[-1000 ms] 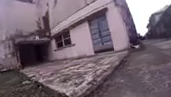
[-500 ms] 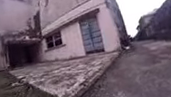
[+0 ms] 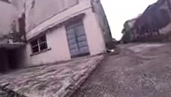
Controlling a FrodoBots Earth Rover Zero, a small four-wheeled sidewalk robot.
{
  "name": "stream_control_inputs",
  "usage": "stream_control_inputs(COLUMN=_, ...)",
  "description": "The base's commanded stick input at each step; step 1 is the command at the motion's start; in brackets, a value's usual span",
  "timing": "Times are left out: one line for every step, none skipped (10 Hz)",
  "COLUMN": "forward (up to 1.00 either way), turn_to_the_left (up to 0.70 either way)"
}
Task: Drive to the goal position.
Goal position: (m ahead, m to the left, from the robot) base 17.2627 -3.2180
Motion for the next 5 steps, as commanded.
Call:
stream_control_inputs(forward=0.0, turn_to_the_left=0.0)
stream_control_inputs(forward=0.0, turn_to_the_left=0.0)
stream_control_inputs(forward=0.0, turn_to_the_left=0.0)
stream_control_inputs(forward=0.04, turn_to_the_left=0.0)
stream_control_inputs(forward=0.17, turn_to_the_left=0.0)
